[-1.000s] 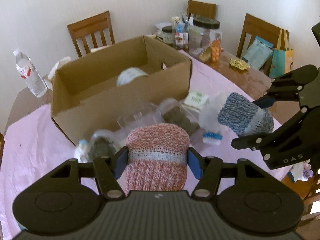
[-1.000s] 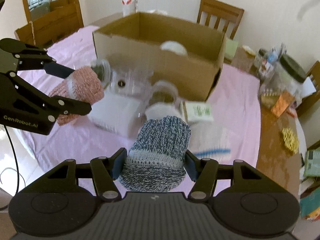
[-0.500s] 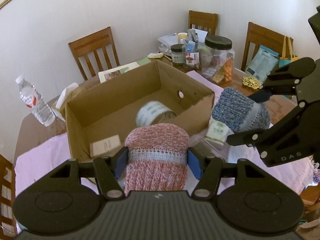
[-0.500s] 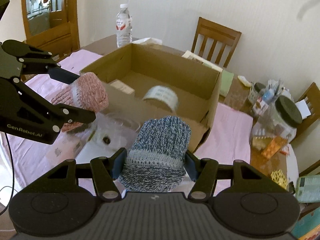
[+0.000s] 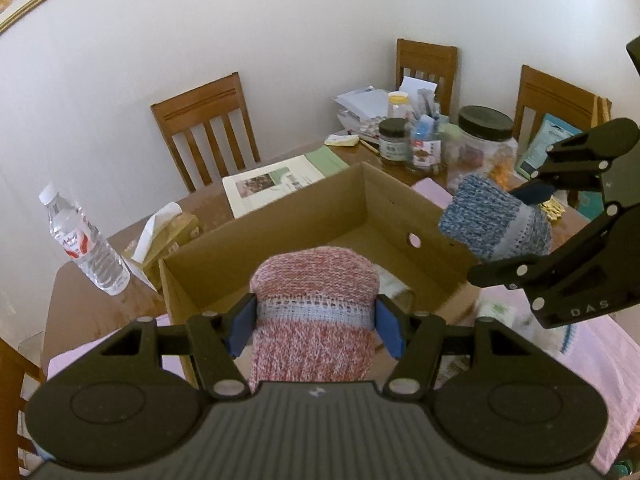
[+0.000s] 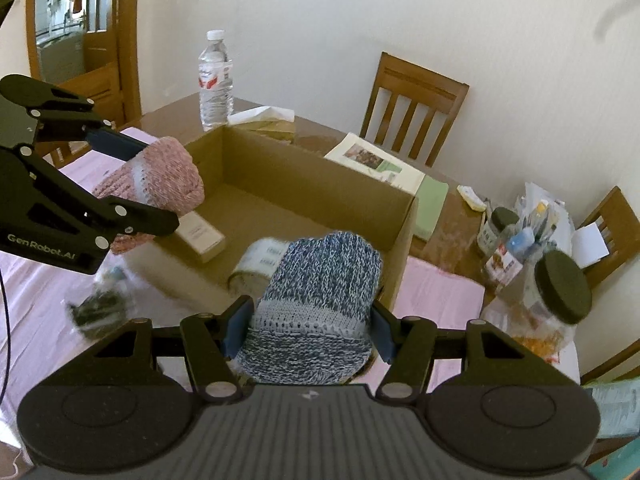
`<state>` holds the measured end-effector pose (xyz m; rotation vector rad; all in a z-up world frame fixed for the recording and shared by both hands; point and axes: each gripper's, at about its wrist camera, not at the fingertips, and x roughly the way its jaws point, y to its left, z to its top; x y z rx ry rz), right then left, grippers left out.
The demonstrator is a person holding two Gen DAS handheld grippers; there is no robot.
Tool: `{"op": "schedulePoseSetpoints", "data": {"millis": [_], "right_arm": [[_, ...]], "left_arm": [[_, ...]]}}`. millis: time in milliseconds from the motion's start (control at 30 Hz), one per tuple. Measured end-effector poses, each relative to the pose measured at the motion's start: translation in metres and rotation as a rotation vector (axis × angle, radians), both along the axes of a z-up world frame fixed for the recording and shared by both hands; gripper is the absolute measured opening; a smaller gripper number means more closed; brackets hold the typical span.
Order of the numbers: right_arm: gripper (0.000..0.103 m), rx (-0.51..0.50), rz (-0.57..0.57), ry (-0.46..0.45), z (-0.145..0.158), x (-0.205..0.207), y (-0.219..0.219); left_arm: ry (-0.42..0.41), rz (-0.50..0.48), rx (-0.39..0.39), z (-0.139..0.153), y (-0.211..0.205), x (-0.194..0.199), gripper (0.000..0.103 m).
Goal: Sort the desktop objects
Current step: 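Lift both socks over the cardboard box and open both tools to release, then withdraw both tools from the box toward the remaining table items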
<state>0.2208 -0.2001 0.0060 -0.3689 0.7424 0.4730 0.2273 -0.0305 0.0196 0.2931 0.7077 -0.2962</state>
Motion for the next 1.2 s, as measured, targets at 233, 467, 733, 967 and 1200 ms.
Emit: {"op": "schedulePoseSetpoints", "data": {"millis": [233,467,733,967,1200], "right_arm": [[0.066,-0.025,-0.009,0.007,-0.004,0.036,0.011],[0.094,-0.022,-0.022,-0.012,-0.005,0.048,0.017],[0.094,-0.022,-0.028,0.002,-0.008,0.042,0.017],[0.094,-0.017,-0.021,0.012,-0.010,0.022,0.012],[0.094,-0.011,-0.022,0.026,-0.013,-0.001,0.002]], "left_arm": [[0.008,0.025,-0.008,-0.008,0.010,0.030,0.070],[-0.025,0.055,-0.007,-0.009,0.018,0.041,0.099],[-0.002,0.045,0.023,-0.008,0.019,0.029,0.099],[0.027,0.057,0.047,-0.014,0.020,0.006,0.099],[0.040,0.072,0.043,-0.019,0.020,-0.019,0.099]]}}
